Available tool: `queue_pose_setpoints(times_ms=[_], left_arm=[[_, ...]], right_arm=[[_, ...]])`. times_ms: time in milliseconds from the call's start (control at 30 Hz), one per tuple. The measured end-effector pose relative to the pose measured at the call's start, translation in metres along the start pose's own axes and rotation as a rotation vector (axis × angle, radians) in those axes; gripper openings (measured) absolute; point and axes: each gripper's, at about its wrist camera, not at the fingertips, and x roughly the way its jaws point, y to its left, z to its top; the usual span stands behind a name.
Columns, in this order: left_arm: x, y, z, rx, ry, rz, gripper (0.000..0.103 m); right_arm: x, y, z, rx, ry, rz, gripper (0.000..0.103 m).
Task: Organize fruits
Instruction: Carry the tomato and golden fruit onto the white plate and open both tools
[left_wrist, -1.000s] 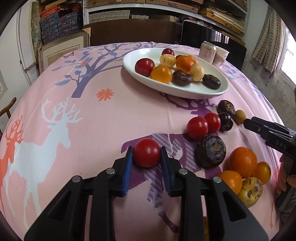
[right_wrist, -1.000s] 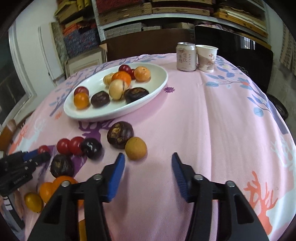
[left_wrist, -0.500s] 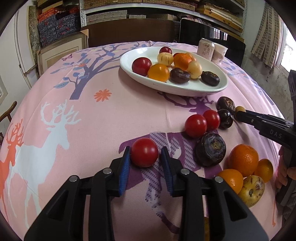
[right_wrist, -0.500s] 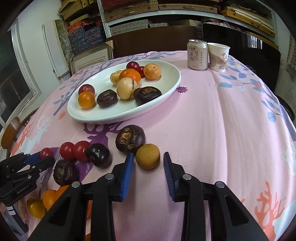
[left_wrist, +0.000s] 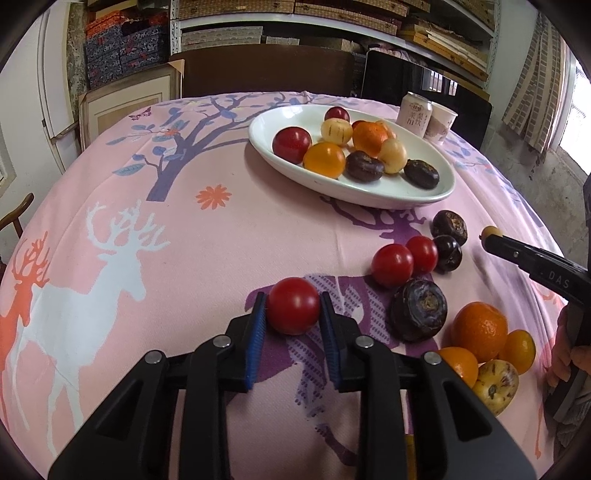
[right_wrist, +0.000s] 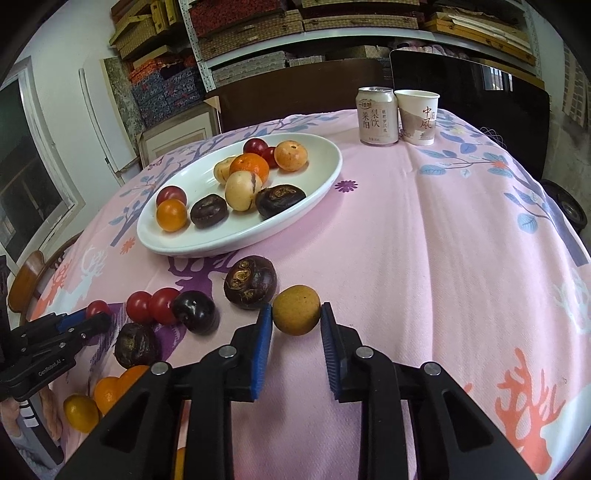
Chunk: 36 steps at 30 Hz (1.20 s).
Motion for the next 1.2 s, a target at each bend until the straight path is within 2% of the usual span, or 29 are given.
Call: queue_pose_setpoints(times_ms=[167, 433, 633, 833, 967, 1200], left_arm=[[-0.011, -0.004, 0.014, 0.004, -0.05, 0.014, 0.027], [-0.011, -0.023, 0.072, -0.021, -0.111, -0.034, 0.027], [0.0, -0.042, 0.103, 0.027, -0.138, -0.013, 0.027], [0.016, -0.039, 0.12, 0.021, -0.149, 0.022, 0.027], [0.032, -0.037, 0.123, 0.041, -0.135, 0.058, 0.027], [0.046, -0.033, 0.126, 0.055, -0.125, 0.084, 0.027]], right_arm=[[-0.018, -0.005, 0.0, 0.026, -0.059, 0.011, 0.027], [-0.046, -0.004, 0.013, 0.031, -0.175, 0.029, 0.027], [-0.036, 0.015, 0.047, -0.008, -0.15, 0.049, 0.027], [-0.015, 0.036, 0.089, -0.028, -0.161, 0.045, 0.027], [0.002, 0.041, 0.096, -0.013, -0.164, 0.054, 0.027], [0.025, 0.048, 0.09, -0.062, -0.106, 0.036, 0.027]])
